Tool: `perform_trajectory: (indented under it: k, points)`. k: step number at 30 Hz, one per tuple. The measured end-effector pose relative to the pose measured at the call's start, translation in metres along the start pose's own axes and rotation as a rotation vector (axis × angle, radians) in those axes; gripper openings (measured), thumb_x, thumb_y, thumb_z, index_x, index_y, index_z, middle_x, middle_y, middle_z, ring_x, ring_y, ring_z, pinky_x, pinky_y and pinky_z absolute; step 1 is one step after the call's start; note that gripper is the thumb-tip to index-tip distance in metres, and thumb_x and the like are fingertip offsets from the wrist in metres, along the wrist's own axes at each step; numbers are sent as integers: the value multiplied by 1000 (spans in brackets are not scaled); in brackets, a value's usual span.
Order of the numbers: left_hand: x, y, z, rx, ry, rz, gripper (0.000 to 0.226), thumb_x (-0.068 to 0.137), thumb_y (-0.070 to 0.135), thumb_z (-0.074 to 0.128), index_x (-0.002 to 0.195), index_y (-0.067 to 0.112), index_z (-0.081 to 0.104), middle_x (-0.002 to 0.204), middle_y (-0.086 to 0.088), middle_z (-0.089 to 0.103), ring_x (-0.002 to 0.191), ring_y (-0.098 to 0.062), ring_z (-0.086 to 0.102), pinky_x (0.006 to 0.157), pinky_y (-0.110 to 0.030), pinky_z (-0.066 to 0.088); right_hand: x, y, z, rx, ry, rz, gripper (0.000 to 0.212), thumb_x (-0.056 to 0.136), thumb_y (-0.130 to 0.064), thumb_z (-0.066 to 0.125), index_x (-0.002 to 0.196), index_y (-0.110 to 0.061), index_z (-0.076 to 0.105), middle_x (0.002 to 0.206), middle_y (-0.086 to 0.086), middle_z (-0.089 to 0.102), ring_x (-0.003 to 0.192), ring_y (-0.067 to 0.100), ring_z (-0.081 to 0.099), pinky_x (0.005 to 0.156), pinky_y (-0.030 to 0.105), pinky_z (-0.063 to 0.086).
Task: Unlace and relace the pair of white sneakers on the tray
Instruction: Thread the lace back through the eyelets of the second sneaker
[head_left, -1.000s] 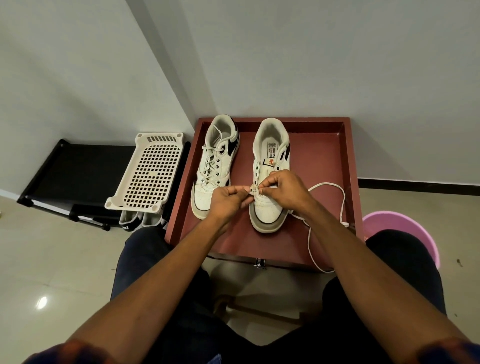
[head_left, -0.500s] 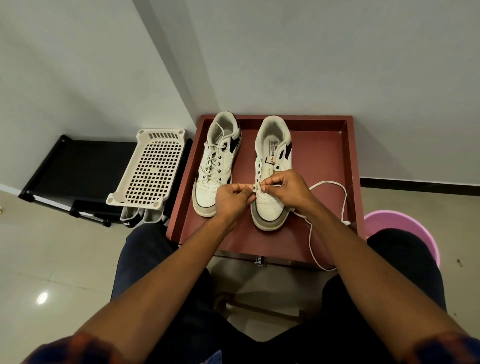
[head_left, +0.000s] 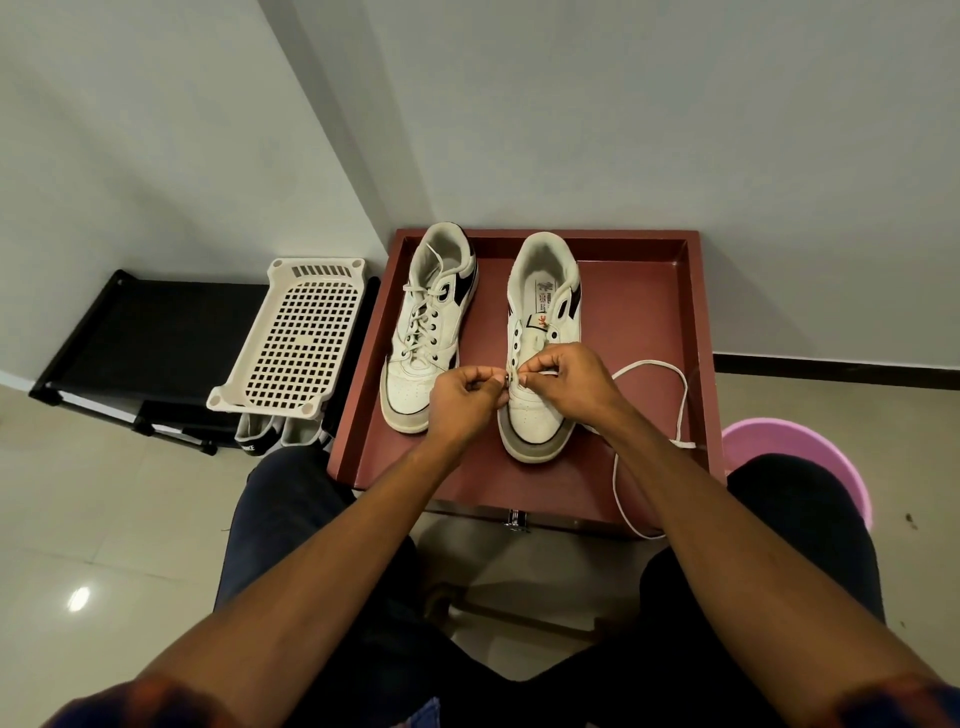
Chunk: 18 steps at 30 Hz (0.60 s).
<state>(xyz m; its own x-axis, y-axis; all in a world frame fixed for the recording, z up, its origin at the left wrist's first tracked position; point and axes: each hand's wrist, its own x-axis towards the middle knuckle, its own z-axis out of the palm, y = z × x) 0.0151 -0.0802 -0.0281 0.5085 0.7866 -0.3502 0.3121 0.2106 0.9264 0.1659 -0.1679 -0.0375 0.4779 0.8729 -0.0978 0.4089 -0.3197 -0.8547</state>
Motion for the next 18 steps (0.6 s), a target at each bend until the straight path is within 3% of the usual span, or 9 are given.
perform_trajectory:
  k: [3,7,11,15,18]
  points:
    - [1,2,-1,47,-31,33,7,93,4,65,96,3,72,88,-19,74,77,-18,71,78,-28,59,-1,1,0,19,-2,-24,5,88,-21,79,86,-17,81,80,-16,70,84,9,70,83,41,57]
    - [6,5,-4,236,-46,131,8,92,10,69,85,14,70,77,-8,73,71,-17,73,74,-30,60,-3,1,0,14,13,-26,6,88,-21,78,86,-16,80,84,-12,72,86,10,70,83,38,56]
    - [8,9,-5,412,-77,247,12,95,8,60,86,14,62,73,-1,69,63,-3,69,64,-16,54,-3,-4,2,-31,-1,26,19,92,-24,71,81,-10,78,84,-3,74,84,13,69,79,35,54]
    - [6,12,-6,183,-114,124,16,103,5,41,90,11,49,90,-15,69,81,-22,71,75,-33,61,-4,-11,1,-148,87,24,25,92,-24,65,75,-9,77,85,5,76,85,18,70,75,32,51]
    - [3,14,-19,34,-122,70,19,106,5,34,92,14,44,93,-15,65,84,-22,69,72,-30,60,-10,-16,-6,-176,120,-25,13,89,-21,71,85,-15,81,91,-2,77,85,11,68,76,27,48]
